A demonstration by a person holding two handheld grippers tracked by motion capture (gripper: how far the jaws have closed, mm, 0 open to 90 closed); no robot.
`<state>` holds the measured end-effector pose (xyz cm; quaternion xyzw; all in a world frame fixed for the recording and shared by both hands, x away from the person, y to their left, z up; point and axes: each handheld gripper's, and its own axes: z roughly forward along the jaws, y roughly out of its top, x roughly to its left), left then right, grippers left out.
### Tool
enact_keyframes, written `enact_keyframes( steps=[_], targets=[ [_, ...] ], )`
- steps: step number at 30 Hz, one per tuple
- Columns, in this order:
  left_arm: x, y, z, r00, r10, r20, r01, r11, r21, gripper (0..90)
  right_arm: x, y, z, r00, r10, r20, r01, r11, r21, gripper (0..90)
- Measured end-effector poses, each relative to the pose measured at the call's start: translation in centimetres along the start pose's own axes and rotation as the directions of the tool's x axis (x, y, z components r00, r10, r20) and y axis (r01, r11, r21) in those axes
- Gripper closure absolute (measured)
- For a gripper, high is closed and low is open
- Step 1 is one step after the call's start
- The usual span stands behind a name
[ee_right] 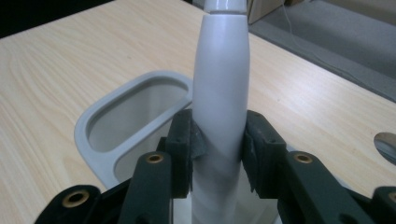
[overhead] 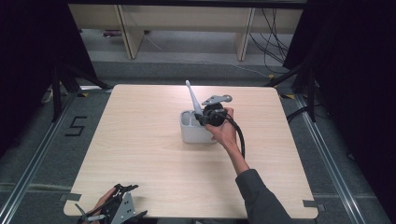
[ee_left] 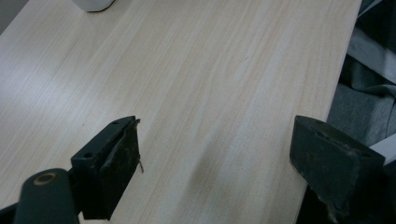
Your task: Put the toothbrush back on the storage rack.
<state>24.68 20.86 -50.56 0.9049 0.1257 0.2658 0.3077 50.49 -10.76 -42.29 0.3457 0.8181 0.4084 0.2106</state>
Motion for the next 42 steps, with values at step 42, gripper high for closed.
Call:
enact_keyframes(
  steps=[42],
  targets=[
    [-0.1,0.0,0.1,1.0000,-0.001,-0.008,0.001,1.0000,-0.001,15.4,0.7,-0.2,-1.5,0.9992,0.028,-0.028,-0.029,0.9994,-0.018,41.3]
  ],
)
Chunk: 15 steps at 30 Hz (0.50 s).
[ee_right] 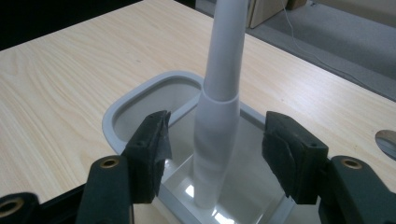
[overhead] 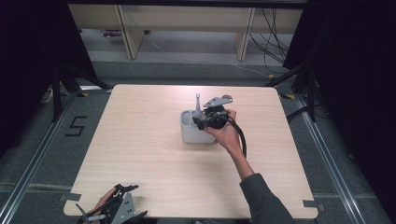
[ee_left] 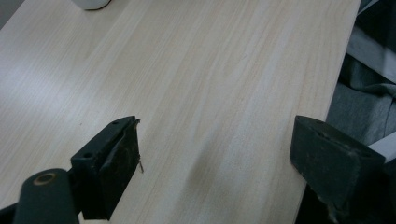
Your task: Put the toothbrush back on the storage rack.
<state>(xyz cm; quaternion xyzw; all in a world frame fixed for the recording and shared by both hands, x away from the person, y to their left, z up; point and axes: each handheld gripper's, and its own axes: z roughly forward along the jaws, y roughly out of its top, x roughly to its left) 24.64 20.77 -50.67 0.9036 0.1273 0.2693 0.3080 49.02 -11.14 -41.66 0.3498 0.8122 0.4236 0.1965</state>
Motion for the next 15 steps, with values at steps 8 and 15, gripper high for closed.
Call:
enact_keyframes(
  steps=[8,15],
  targets=[
    [0.0,0.0,0.0,0.9999,-0.003,0.010,0.003,1.0000,0.003,15.4,0.4,-0.2,-1.3,0.9998,0.019,-0.003,-0.019,0.9996,-0.019,38.8],
    [0.0,0.0,0.0,1.0000,-0.001,-0.002,0.001,1.0000,-0.001,15.4,0.6,-0.7,-2.3,0.9998,0.006,-0.017,-0.007,0.9986,-0.053,38.0]
  ],
)
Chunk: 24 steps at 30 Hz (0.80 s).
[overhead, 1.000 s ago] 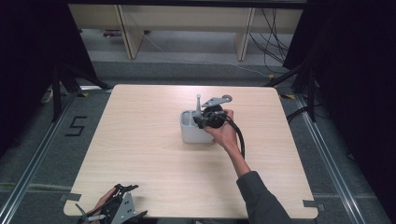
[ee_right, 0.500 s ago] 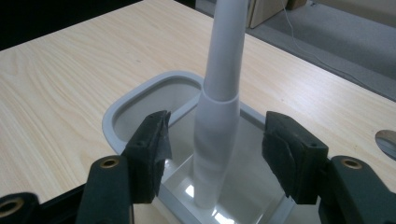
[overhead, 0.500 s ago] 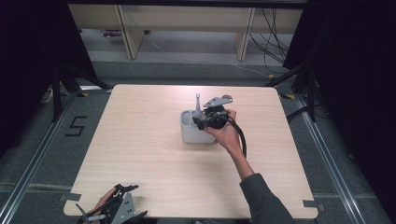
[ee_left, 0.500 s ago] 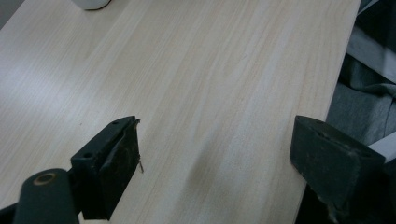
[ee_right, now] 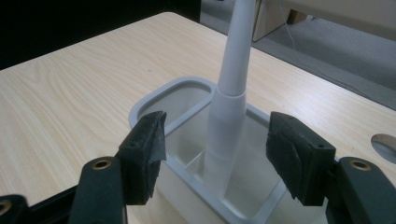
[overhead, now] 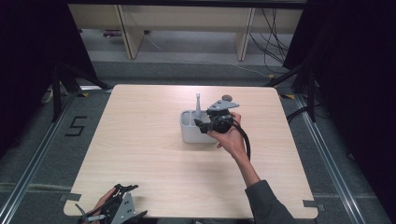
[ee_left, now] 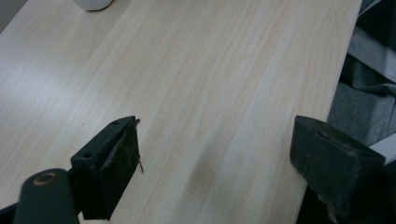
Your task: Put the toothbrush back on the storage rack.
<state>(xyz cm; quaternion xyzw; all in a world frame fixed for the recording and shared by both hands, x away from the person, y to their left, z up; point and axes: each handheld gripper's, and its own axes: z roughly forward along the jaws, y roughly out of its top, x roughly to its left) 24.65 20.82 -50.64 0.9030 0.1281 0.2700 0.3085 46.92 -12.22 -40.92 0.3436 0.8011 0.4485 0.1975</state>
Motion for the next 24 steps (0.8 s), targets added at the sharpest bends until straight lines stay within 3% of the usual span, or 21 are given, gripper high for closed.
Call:
enact_keyframes(
  steps=[2,4,7,13,14,15,16,24],
  targets=[
    [0.0,0.0,0.0,1.0000,0.000,0.000,0.000,1.0000,-0.001,15.4,0.1,-0.2,-0.4,0.9998,0.019,0.003,-0.019,0.9998,-0.005,37.2],
    [0.0,0.0,0.0,0.9999,-0.004,0.012,0.004,1.0000,0.004,15.4,0.0,-0.5,-0.6,0.9999,0.004,-0.012,-0.004,0.9997,-0.023,37.2],
    [0.0,0.0,0.0,1.0000,0.000,-0.002,0.000,1.0000,0.002,15.4,0.0,-0.5,-1.3,1.0000,0.001,0.000,-0.001,0.9997,-0.024,36.8],
    [0.0,0.1,-0.1,1.0000,0.001,0.009,-0.001,1.0000,0.002,15.4,-0.5,-0.9,-2.2,0.9999,-0.002,0.014,0.003,0.9995,-0.031,36.1],
    [-0.1,0.1,0.0,0.9998,-0.015,0.016,0.015,0.9997,-0.018,15.4,-0.5,-0.9,-2.3,1.0000,0.007,0.003,-0.007,0.9995,-0.030,36.0],
    [0.0,0.1,-0.1,0.9999,-0.007,0.015,0.007,0.9999,-0.009,15.4,-0.7,-0.9,-2.4,1.0000,0.002,0.007,-0.001,0.9996,-0.030,36.0],
    [0.0,0.1,-0.1,0.9999,-0.003,0.016,0.003,1.0000,-0.007,15.4,-0.6,-1.0,-2.6,0.9996,0.025,0.009,-0.025,0.9993,-0.027,35.9],
    [0.1,0.1,-0.2,1.0000,-0.001,0.008,0.001,1.0000,-0.007,15.4,-0.8,-1.3,-3.4,0.9999,0.008,0.007,-0.008,0.9994,-0.034,35.3]
  ],
)
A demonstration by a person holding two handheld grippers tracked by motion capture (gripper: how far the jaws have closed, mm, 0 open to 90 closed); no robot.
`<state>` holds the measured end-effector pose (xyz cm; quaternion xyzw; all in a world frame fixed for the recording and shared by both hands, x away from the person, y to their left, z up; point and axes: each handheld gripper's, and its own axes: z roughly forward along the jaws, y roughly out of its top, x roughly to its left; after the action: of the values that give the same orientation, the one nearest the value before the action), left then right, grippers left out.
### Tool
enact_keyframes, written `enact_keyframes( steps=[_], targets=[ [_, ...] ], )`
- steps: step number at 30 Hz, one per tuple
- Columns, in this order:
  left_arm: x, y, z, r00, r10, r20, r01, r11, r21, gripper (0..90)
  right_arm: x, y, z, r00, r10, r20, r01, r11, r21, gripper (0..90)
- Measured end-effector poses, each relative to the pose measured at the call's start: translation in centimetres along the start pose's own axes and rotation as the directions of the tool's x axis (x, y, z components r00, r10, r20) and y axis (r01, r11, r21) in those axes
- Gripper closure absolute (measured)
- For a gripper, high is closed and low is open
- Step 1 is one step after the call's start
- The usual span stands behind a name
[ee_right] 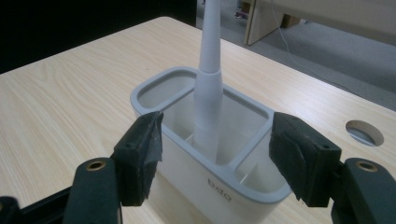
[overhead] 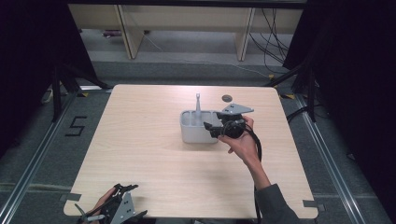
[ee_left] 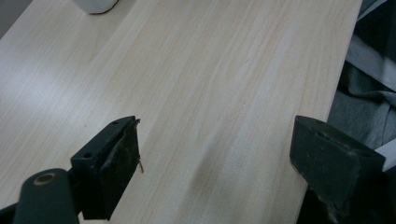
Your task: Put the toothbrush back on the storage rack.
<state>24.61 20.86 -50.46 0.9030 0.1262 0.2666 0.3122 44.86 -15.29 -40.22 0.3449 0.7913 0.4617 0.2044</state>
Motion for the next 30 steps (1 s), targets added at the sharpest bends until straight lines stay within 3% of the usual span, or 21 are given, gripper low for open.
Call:
enact_keyframes(
  steps=[1,3,10,11,13,21,22,30],
  targets=[
    [0.0,0.0,0.0,1.0000,0.000,0.001,0.000,1.0000,-0.001,15.4,0.1,-0.1,-0.2,0.9998,0.022,0.002,-0.022,0.9997,0.012,35.1],
    [0.0,0.0,0.0,1.0000,-0.001,0.001,0.001,1.0000,-0.001,15.4,-0.2,-0.3,-0.3,0.9999,-0.005,0.010,0.005,0.9999,0.014,35.0],
    [0.0,0.0,0.0,1.0000,0.000,0.000,0.000,1.0000,0.002,15.4,-0.1,-0.7,-1.1,1.0000,-0.003,0.006,0.003,0.9996,0.027,34.0],
    [0.0,0.0,0.0,1.0000,-0.001,-0.001,0.001,1.0000,0.000,15.4,0.1,-0.9,-1.3,0.9998,0.017,0.014,-0.018,0.9995,0.026,34.0],
    [0.0,0.0,0.0,0.9999,-0.001,-0.011,0.001,1.0000,-0.003,15.4,0.0,-1.1,-1.6,0.9999,-0.012,0.008,0.011,0.9995,0.031,33.9],
    [0.0,0.0,0.0,1.0000,-0.002,-0.005,0.002,1.0000,-0.002,15.4,0.2,-2.5,-3.3,1.0000,-0.004,0.008,0.004,0.9986,0.052,33.0],
    [0.0,0.0,0.0,1.0000,-0.002,-0.004,0.002,1.0000,0.001,15.4,0.2,-2.6,-3.3,0.9998,-0.020,0.007,0.020,0.9986,0.048,32.8],
    [0.0,0.0,0.0,1.0000,0.001,-0.004,-0.001,1.0000,0.004,15.4,0.3,-3.9,-4.0,1.0000,0.003,0.003,-0.003,0.9976,0.069,31.8]
  ],
)
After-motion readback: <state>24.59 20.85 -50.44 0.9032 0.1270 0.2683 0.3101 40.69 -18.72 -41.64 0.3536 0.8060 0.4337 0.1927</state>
